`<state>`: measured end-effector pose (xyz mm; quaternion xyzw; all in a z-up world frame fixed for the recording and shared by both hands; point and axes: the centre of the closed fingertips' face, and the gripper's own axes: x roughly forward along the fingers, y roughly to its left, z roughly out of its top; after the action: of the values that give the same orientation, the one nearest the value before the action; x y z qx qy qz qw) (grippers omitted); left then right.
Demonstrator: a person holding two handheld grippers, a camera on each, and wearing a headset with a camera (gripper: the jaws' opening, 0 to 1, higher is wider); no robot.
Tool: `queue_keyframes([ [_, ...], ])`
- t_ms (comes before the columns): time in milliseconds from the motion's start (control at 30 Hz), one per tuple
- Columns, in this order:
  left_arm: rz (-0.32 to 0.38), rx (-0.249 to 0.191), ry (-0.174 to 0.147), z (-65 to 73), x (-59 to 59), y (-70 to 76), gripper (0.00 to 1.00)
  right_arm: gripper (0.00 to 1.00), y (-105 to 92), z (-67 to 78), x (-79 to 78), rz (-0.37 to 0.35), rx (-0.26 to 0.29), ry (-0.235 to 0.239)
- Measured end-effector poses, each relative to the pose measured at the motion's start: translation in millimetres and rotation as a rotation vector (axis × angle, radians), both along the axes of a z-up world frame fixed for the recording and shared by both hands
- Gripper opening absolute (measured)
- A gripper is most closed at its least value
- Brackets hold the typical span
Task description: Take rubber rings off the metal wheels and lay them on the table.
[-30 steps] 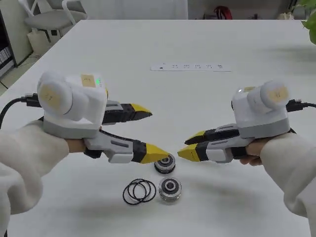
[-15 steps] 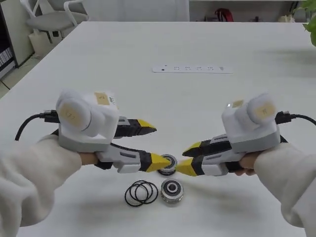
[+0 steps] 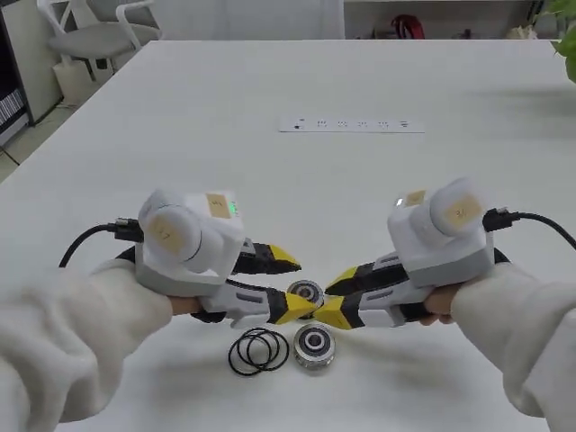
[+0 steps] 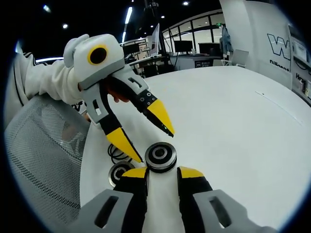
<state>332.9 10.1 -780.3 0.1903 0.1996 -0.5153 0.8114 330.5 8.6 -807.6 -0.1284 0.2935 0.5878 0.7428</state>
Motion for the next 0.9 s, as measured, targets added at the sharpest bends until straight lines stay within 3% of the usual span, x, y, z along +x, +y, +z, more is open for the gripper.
queue_keyframes([
  [267,0.014,-0.007,0.031,-5.1,1.2,-0.4,0.19,0.2,2.8,-2.2,-0.8,0.003,-0.007,-0.001],
  [433,0.017,0.0,0.041,-9.0,1.3,0.1,0.17,0.19,2.9,-0.8,-0.2,0.0,-0.002,-0.006],
  [533,0.038,-0.017,0.058,-8.6,3.1,1.0,0.17,0.18,2.6,-1.3,-0.6,0.003,-0.005,-0.007],
  [800,0.037,-0.026,0.066,-9.2,1.4,-0.3,0.14,0.17,2.4,-1.4,-1.4,0.004,-0.005,-0.006],
  [900,0.059,-0.035,0.098,-13.0,0.7,3.2,0.14,0.15,1.2,-2.2,-1.1,0.005,-0.007,-0.009],
])
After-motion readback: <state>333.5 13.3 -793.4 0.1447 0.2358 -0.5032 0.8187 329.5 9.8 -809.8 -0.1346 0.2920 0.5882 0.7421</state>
